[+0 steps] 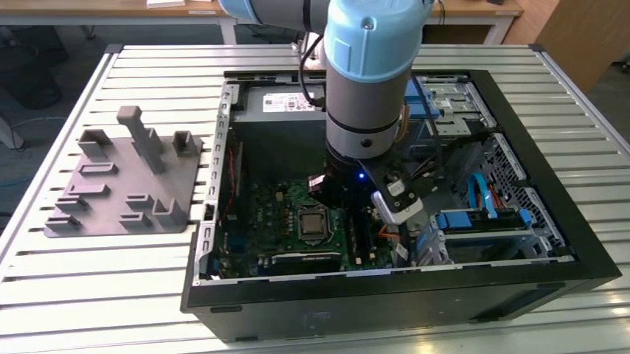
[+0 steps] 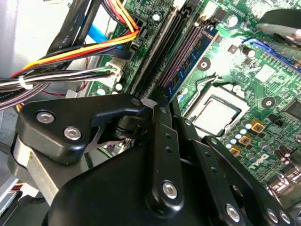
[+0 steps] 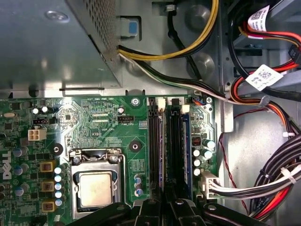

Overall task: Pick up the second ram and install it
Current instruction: 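Insert the second ram into the second slot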

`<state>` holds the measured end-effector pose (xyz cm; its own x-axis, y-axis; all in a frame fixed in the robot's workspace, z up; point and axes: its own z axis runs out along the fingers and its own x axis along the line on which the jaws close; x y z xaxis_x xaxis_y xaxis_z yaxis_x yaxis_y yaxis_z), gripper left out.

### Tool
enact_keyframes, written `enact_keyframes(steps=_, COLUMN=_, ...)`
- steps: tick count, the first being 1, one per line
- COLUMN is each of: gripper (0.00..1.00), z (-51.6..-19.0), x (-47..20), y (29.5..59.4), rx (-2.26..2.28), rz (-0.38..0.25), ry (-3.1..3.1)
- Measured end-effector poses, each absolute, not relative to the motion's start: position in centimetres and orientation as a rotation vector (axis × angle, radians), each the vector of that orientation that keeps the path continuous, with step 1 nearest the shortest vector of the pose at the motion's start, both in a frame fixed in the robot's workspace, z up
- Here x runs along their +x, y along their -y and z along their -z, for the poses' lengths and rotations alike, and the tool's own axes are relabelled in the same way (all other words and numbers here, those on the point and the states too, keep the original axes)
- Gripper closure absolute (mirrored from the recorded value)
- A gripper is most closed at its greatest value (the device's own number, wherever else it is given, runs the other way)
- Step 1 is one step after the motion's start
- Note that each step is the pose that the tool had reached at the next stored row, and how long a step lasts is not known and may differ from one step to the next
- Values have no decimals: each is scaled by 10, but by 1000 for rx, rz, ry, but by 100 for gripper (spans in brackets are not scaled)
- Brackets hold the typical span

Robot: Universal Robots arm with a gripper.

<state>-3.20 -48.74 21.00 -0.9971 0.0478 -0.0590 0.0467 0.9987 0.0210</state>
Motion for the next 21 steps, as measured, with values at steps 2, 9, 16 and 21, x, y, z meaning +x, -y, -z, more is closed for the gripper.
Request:
enact_keyframes(steps=2, gripper=86, z=-210, x=-32, y=487, rx=68, rz=-30, ry=-3081)
enact_keyframes(steps=9, gripper=86, z=-209, x=-32, y=487, rx=67, rz=-27, ry=-3081)
enact_keyframes(steps=16, gripper=86, z=-208, x=-31, y=487, rx=67, rz=-21, ry=-3081)
enact_keyframes(steps=21, gripper=86, z=-209, x=-31, y=487, rx=66, rz=-20, ry=-3081)
